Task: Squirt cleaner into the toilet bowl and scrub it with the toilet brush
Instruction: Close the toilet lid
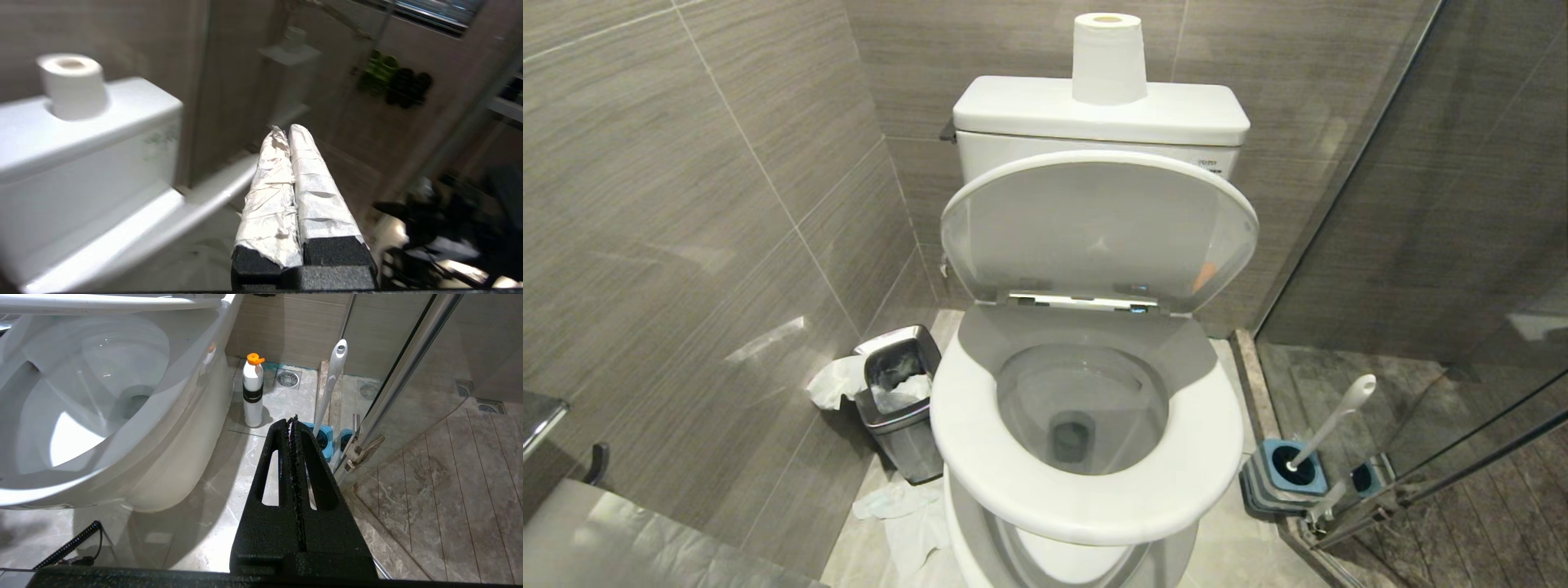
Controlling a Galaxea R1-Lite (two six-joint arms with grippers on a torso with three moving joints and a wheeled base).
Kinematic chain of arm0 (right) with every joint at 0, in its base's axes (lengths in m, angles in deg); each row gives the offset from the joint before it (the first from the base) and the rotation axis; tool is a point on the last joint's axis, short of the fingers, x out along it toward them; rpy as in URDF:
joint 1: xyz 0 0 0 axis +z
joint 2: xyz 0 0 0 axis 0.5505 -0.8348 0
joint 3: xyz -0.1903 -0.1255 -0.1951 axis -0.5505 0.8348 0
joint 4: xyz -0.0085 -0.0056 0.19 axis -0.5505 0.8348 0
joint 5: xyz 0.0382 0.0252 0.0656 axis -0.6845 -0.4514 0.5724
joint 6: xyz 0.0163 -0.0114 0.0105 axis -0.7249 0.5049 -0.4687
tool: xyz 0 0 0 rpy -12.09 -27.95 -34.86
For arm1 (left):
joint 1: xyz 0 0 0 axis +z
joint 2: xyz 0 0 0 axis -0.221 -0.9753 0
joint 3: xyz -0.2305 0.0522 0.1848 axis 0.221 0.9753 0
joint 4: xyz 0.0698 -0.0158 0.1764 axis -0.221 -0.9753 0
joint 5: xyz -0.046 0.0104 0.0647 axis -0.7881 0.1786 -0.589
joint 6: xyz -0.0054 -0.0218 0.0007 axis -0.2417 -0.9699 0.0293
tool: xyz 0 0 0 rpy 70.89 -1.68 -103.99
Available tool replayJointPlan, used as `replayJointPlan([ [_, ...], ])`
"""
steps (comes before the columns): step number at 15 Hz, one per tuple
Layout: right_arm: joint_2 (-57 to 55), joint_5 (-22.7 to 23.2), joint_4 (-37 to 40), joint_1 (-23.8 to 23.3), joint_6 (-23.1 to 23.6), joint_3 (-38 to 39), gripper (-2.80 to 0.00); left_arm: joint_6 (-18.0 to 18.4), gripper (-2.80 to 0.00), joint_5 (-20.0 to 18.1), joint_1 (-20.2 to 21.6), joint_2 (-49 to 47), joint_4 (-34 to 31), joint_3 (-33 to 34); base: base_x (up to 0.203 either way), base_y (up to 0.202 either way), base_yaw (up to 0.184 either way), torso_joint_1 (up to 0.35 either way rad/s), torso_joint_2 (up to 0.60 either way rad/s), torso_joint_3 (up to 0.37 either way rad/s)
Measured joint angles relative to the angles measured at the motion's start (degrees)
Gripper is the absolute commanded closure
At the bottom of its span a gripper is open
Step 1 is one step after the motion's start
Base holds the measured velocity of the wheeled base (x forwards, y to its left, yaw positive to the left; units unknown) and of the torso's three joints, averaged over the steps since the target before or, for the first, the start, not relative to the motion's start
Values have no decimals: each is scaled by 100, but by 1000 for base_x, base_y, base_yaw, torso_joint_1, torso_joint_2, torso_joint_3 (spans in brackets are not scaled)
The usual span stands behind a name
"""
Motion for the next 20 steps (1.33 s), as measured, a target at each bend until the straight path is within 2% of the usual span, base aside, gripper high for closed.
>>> replayJointPlan([
  [1, 0, 1, -2, 0, 2, 0, 0, 99, 0, 336, -42, -146, -15, -280, 0, 0, 0, 0, 0, 0],
  [2, 0, 2, 0, 0, 0, 0, 0, 314, 0, 861, -133, -313, -90, -546, 0, 0, 0, 0, 0, 0],
  [4, 0, 1, -2, 0, -3, 0, 0, 946, 0, 2179, -477, -592, -249, -830, 0, 0, 0, 0, 0, 0],
  [6, 0, 2, -2, 0, 0, 2, 0, 1717, 0, 3706, -812, -823, -366, -956, 0, 0, 0, 0, 0, 0],
  [7, 0, 0, 0, 0, 0, 0, 0, 1987, 0, 4298, -905, -917, -571, -977, 0, 0, 0, 0, 0, 0],
  [8, 0, 2, 2, 0, 2, 0, 0, 2086, 0, 4634, -953, -982, -855, -986, 0, 0, 0, 0, 0, 0],
  [10, 0, 0, -2, 0, 1, 0, 0, 2265, 0, 4779, -1017, -1111, -1625, -986, 0, 0, 0, 0, 0, 0],
  [11, 0, 0, 0, 0, 2, 0, 0, 2478, 0, 4823, -1036, -1189, -1903, -983, 0, 0, 0, 0, 0, 0],
  [13, 0, -2, 0, 0, -3, 0, 0, 3014, 0, 4943, -1081, -1349, -2126, -976, 0, 0, 0, 0, 0, 0],
  [14, 0, 2, -2, 0, -1, 0, 0, 3111, 0, 4919, -1197, -1416, -2131, -986, 0, 0, 0, 0, 0, 0],
  [18, 0, 2, -2, 0, -3, 0, 0, 3099, 0, 4728, -1847, -1709, -2258, -1016, 0, 0, 0, 0, 0, 0],
  [20, 0, 2, -2, 0, -2, 0, 0, 2892, 0, 4728, -2143, -1876, -2255, -1016, 0, 0, 0, 0, 0, 0],
])
